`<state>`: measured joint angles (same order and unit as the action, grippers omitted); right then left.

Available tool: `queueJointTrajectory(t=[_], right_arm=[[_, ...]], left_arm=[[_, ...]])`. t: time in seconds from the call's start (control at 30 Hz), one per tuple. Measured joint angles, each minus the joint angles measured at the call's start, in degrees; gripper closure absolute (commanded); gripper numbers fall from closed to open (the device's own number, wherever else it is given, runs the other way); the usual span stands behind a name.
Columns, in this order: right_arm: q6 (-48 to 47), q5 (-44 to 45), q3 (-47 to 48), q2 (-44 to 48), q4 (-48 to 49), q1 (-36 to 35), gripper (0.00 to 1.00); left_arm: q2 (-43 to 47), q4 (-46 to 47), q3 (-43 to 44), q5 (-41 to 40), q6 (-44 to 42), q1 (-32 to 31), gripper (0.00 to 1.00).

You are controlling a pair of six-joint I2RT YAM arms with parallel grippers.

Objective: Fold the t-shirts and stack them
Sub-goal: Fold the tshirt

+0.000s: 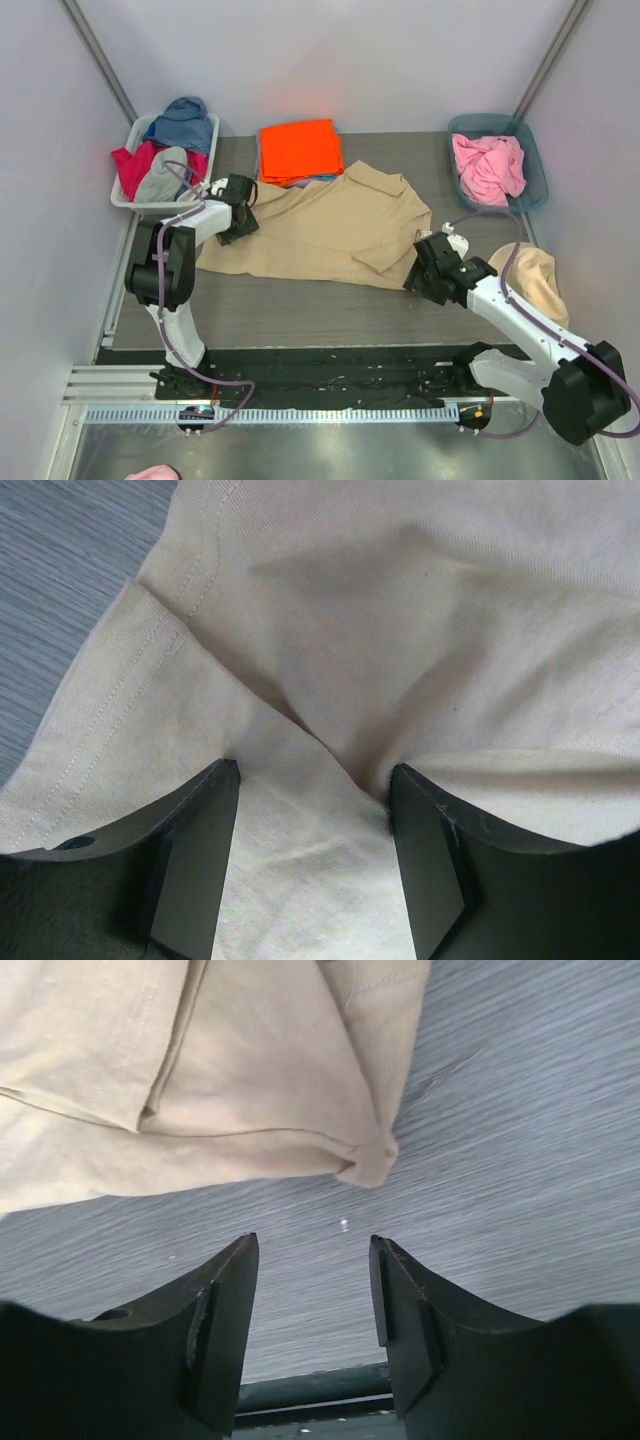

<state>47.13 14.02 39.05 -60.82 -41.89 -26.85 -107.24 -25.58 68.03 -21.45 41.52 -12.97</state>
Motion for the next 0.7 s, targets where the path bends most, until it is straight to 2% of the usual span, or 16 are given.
queueJointTrajectory(t=[0.33,0.53,0.7], right_arm=[[13.4,-3.8,-10.1,10.0,9.2,-0.3,0.39],[24.3,-2.1,-17.6,13.8,13.9,-3.0,0.39],[30.3,1.4,-19.8,13.8,17.4,-4.6,0.42]], left_arm=[[0.0,0.0,0.0,0.0,0.0,0.0,0.35],[0.0,0.0,0.0,0.0,0.0,0.0,0.36],[0.0,0.0,0.0,0.0,0.0,0.0,0.36]])
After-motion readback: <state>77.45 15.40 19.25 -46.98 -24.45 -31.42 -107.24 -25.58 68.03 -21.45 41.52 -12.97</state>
